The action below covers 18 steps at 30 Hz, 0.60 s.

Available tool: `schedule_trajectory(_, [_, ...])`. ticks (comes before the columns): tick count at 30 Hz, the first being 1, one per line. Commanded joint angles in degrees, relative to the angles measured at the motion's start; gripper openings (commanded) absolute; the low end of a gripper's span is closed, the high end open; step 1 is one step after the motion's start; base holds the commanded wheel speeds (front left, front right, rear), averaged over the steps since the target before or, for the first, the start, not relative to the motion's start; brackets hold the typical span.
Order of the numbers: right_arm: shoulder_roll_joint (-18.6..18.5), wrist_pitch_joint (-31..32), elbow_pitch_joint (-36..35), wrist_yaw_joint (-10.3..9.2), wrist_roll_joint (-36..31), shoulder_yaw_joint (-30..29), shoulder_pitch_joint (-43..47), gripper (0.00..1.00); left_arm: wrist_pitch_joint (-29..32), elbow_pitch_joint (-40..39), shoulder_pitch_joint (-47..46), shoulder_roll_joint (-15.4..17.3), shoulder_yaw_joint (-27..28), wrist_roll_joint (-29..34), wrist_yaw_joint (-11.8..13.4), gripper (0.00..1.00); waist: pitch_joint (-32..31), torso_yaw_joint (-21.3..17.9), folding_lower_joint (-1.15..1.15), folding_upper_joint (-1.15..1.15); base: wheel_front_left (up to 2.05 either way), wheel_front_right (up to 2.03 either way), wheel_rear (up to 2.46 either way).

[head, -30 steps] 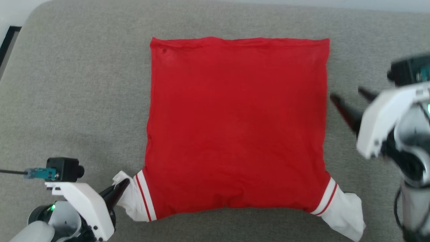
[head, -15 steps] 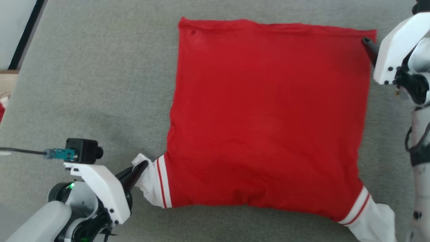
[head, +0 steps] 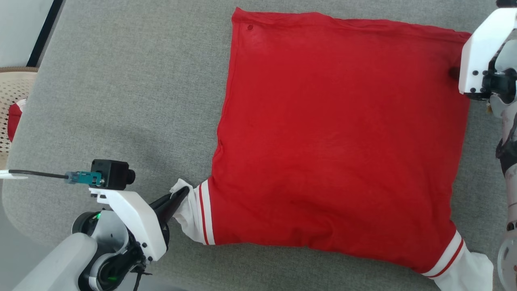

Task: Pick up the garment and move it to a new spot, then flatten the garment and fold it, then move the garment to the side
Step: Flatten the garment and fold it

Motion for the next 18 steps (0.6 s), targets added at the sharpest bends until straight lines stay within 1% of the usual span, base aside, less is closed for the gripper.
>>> schedule_trajectory(1, [0.6,3.0,5.6,0.00,-0.3,0.0,6.1,0.00,-0.2,0.4,-1.1,-0.3,-0.1,0.0,-0.4,0.00,-0.1,0.0,0.00,0.00,0.00,0.00,0.00])
schedule_trajectory(5, [0.4,1.0,5.4,-0.01,0.2,-0.2,4.0,0.00,-0.3,1.2,-1.3,-0.3,-0.1,0.0,-0.6,0.00,-0.6,-0.5,0.00,0.00,0.00,0.00,0.00])
schedule_trajectory(8, [0.6,0.6,4.5,0.00,1.6,2.3,2.3,0.00,-0.8,1.6,-0.6,0.5,0.5,-0.1,-0.5,0.00,-1.5,-1.7,0.00,0.00,0.00,0.00,0.00])
schedule_trajectory(11, [1.0,1.4,2.6,0.00,4.7,6.4,2.0,0.00,-1.1,1.3,0.6,1.5,1.2,-0.4,0.1,0.00,-2.6,-3.3,0.00,0.00,0.00,0.00,0.00])
schedule_trajectory(14, [0.4,2.5,-1.0,0.00,9.0,11.1,2.8,0.00,-1.4,0.6,1.6,2.8,2.0,-0.9,0.7,0.00,-3.5,-5.1,0.00,0.00,0.00,0.00,0.00])
schedule_trajectory(18, [-2.2,5.3,-8.8,0.00,15.5,17.1,6.1,0.00,-1.8,-0.6,3.1,4.6,3.1,-1.3,1.8,0.00,-4.6,-7.6,0.00,0.00,0.00,0.00,0.00])
